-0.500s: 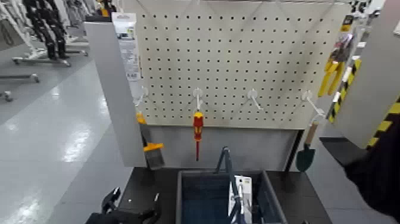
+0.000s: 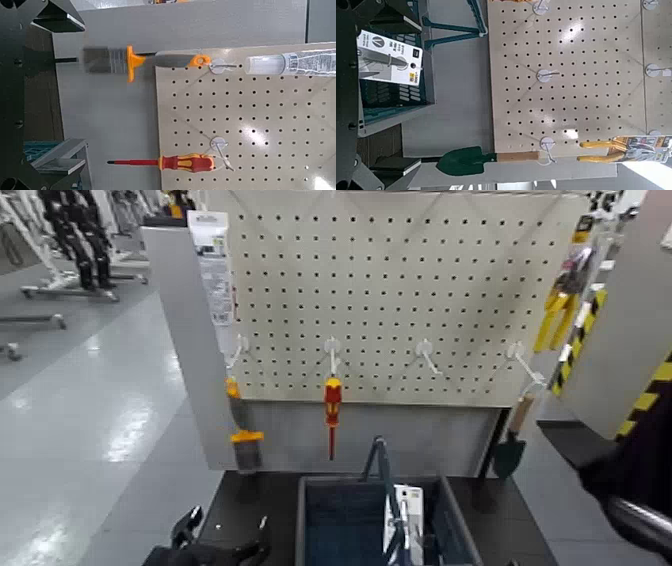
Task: Put the yellow paint brush into the crate.
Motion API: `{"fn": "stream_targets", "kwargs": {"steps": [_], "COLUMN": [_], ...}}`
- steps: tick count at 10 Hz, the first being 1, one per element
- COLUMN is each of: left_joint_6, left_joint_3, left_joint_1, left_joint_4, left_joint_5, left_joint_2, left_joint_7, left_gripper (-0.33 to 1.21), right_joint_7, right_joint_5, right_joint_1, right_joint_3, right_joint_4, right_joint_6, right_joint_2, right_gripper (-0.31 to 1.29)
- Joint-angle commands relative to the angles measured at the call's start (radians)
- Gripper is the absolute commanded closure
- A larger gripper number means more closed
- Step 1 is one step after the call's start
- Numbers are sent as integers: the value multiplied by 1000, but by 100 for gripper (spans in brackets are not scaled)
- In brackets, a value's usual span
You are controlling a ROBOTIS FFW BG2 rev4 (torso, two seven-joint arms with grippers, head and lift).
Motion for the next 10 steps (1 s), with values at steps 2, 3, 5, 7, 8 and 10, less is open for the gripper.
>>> {"fn": "stream_targets", "kwargs": {"steps": [2, 3, 5, 7, 8, 10], "left_joint_6": [52, 95, 165, 207, 234, 280], "left_joint_3": [60, 106, 189, 240, 268, 277], "left_joint_1": [-20, -36, -76, -109, -131, -180], "left_joint_4": [0, 0, 0, 0, 2, 12], "left_joint_5": [55, 85, 98, 114, 132, 137], "left_joint_2": [-5, -12, -23, -23, -23, 14], "left_joint_7": [-105, -195, -336, -405, -445, -502], "left_gripper": [11, 11, 11, 11, 11, 11], "right_joint_7": [0, 1, 1, 1, 3, 5], "right_joint_5": [0, -1, -3, -6, -6, -7], "right_joint_1": [-2, -2, -2, -2, -2, -2], "right_joint_3": [2, 3, 3, 3, 3, 5], "right_joint_4": [-2, -2, -2, -2, -2, -2], "right_joint_6": [7, 7, 9, 10, 12, 13], "right_joint_2": [0, 0, 0, 0, 0, 0], "right_gripper": [13, 13, 13, 13, 13, 13]}}
